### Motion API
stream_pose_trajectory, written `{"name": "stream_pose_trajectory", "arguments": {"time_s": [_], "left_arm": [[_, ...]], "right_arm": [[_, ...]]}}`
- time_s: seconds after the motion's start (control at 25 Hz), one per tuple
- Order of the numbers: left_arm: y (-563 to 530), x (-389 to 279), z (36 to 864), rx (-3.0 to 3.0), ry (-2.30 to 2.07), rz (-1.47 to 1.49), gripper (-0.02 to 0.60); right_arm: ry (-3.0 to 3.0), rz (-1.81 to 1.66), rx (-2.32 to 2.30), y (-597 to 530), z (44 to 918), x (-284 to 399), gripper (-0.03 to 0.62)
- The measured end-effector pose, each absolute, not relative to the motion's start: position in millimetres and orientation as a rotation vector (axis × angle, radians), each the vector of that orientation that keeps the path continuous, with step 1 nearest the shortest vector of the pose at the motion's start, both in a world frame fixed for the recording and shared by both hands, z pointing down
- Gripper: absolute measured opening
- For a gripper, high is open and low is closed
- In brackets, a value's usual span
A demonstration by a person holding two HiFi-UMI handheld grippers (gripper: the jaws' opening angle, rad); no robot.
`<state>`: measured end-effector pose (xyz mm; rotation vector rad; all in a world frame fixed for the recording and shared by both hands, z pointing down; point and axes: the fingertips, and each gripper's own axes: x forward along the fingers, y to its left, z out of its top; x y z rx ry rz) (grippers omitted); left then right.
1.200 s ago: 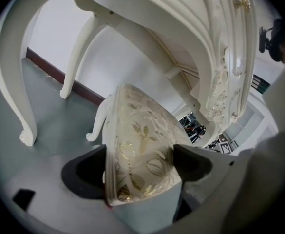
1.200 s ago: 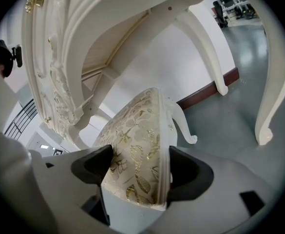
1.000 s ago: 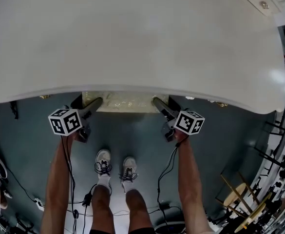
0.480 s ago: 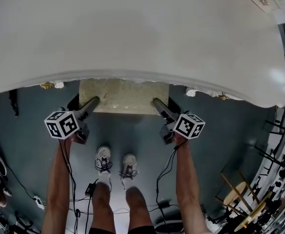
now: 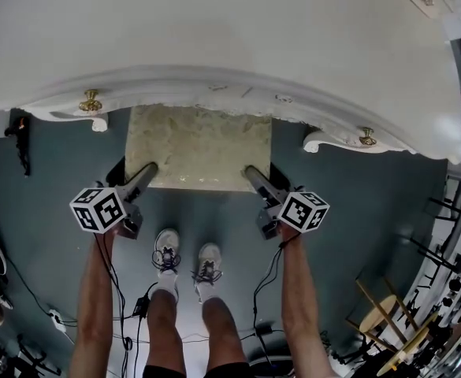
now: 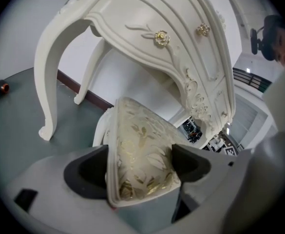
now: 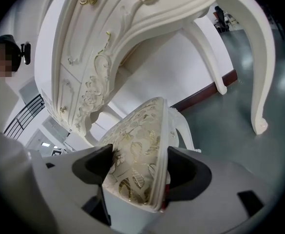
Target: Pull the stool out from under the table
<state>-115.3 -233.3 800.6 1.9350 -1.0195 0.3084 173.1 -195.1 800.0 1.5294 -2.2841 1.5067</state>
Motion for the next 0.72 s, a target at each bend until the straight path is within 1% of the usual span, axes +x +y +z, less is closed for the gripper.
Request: {"name": "stream_pose_trajectory", "arguments": {"time_s": [0.24,0.72], "left_arm": [[-189,-150,803,1.905,-1.036,0.303,0.410],[-107,-179,806,1.865,-1.011,0.333,0.411]], "right_arm": [[-2.289,1.508,1.478,-160,802,138,0.368],[-2.243,1.565,1.439,-79,805,109,0.368]]}}
